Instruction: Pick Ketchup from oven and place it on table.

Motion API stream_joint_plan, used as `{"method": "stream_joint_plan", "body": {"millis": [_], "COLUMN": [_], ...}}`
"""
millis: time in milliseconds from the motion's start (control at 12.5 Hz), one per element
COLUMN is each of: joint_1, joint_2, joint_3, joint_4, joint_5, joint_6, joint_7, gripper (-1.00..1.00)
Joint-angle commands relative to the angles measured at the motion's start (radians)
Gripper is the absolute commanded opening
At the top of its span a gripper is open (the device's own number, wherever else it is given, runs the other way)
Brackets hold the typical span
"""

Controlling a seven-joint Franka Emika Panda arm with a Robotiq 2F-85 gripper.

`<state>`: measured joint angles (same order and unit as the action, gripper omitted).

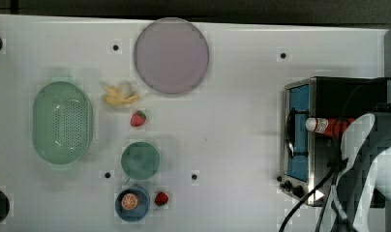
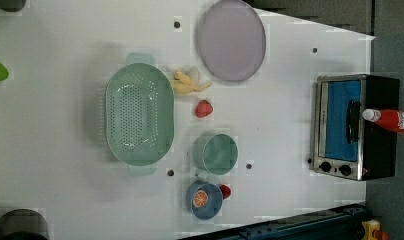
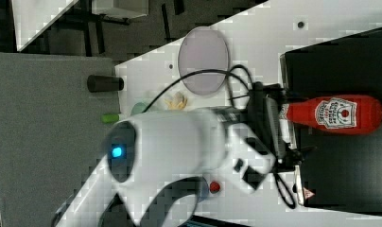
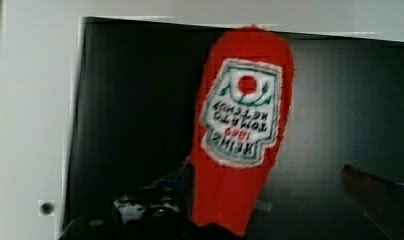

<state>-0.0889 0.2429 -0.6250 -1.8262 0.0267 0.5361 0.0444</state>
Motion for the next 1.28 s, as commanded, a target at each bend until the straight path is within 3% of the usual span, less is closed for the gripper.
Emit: {"method": "stream_joint_plan", "body": {"millis": [80, 400, 880, 960, 1120, 1200, 1280], "joint_1": [-0.022, -0.065, -0.069, -0.069, -0.07, -0.069, -0.069], "joint_2": [0.042, 0.138, 0.189, 0.189, 0.19, 0.189, 0.189], "joint_3": [0.01, 0.011, 0.015, 0.014, 0.014, 0.014, 0.013], "joint_4": [0.02, 0.041, 0.042, 0.042, 0.038, 0.045, 0.05], "joint_5": [0.077, 0.092, 0.159, 0.159, 0.159, 0.159, 0.159], "joint_6": [0.046, 0.09, 0.112, 0.113, 0.11, 0.11, 0.11], "joint_7": [-0.005, -0.004, -0.005, -0.005, -0.005, -0.005, -0.005], "gripper": [1.0, 1.0, 1.0, 0.9, 0.42, 0.27, 0.27]}}
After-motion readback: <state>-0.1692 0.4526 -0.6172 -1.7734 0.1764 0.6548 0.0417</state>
